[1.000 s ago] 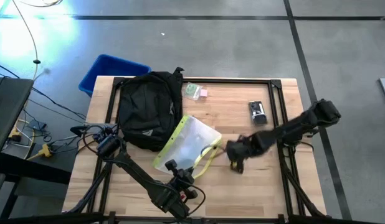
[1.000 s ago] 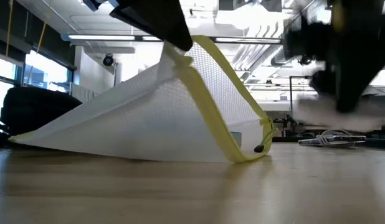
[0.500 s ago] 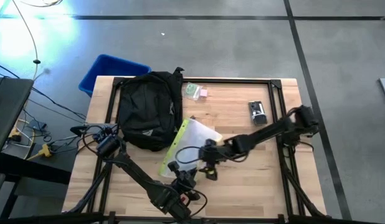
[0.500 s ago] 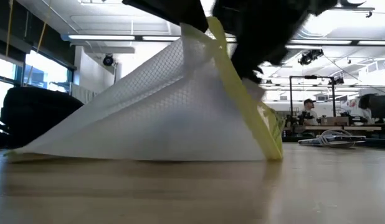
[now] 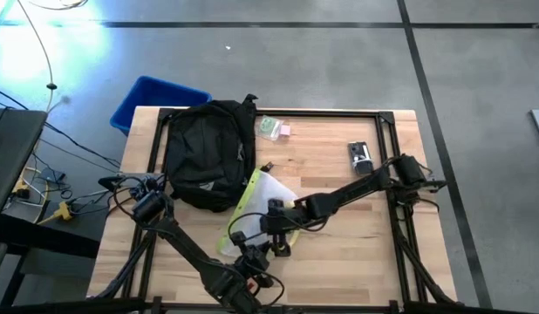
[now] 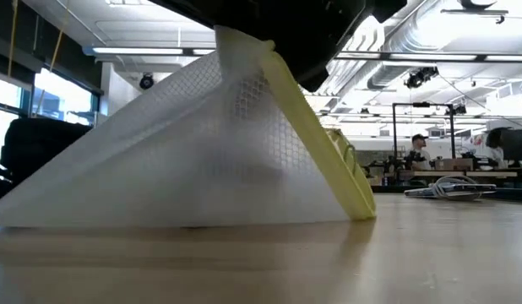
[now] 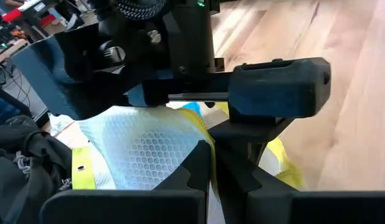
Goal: Unpack backpack
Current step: Put the white game card into the yellow zip bag
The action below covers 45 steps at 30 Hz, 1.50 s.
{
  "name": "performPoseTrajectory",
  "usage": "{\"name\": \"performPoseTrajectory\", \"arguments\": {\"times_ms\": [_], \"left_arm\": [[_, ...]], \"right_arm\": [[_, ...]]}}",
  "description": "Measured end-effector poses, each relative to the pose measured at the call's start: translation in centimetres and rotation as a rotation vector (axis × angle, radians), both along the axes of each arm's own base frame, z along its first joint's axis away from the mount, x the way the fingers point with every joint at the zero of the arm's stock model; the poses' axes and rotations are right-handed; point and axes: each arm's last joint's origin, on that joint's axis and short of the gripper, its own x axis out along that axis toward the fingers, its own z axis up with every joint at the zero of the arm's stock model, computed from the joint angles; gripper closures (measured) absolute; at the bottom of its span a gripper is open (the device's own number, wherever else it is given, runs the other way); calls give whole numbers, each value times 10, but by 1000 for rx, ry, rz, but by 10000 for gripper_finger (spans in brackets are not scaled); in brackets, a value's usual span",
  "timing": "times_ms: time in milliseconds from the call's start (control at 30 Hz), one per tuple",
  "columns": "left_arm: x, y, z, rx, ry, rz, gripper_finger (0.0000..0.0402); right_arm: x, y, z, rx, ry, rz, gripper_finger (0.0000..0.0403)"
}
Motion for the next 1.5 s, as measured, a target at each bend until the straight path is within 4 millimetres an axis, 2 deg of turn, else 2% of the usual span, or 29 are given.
{"name": "performPoseTrajectory", "arguments": {"times_ms": [233,400,533,700,800,1000,1100,1333,1500], "left_arm": [[0,0,0,-22,-35,18,402],[0,-1,2,-20,-47,17,402],[0,-1,1,-18,-47,17,402],[0,-1,1,-20,-41,16,402],[-1,-1,1,-21,-39,16,402],[-1,-1,1,-24,-34,15,401],[0,0,1,-23,-33,19,402],[3,2,1,-35,-35,25,402],[3,2,1,-40,-39,26,402]], "right_arm": [[-9,15,8,-111,-16,14,93],[-35,34,25,-288,20,-11,101],[-62,46,33,-341,124,-19,101],[-86,50,28,-372,298,-85,101],[-91,45,15,-392,326,-164,106],[-93,27,-26,-248,310,-221,151],[-86,24,-34,-124,249,-203,178],[-66,15,-31,11,36,-156,229],[-46,11,-13,75,-155,-128,256]]}}
